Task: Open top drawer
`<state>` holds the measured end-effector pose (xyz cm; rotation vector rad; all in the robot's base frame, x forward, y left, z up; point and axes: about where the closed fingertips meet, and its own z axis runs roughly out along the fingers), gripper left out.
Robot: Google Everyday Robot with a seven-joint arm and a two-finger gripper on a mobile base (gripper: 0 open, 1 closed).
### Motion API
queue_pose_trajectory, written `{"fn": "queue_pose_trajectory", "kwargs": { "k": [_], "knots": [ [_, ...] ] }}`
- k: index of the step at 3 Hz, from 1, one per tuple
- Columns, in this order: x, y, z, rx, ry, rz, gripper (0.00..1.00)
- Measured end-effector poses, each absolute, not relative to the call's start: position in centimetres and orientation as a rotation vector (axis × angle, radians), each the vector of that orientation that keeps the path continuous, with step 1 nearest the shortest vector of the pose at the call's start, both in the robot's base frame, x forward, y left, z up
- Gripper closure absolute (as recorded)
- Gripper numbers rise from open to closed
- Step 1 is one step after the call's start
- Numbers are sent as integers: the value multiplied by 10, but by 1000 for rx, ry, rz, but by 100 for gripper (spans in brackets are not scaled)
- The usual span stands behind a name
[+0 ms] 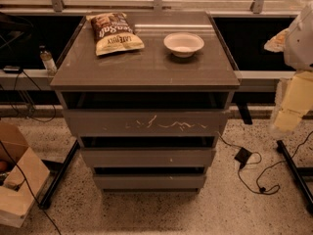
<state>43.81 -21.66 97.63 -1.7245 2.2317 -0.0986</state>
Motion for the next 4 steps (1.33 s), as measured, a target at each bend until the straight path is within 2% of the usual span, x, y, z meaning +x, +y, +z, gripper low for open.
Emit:
{"fn": "queue_pose_trajectory", "kwargs": {
  "k": [1,3,4],
  "knots": [
    [438,-217,976,-1724,2232,-99,0],
    [452,-166,924,-1636,2089,145,0],
    [456,-159,929,-1609,2064,150,0]
  ]
}}
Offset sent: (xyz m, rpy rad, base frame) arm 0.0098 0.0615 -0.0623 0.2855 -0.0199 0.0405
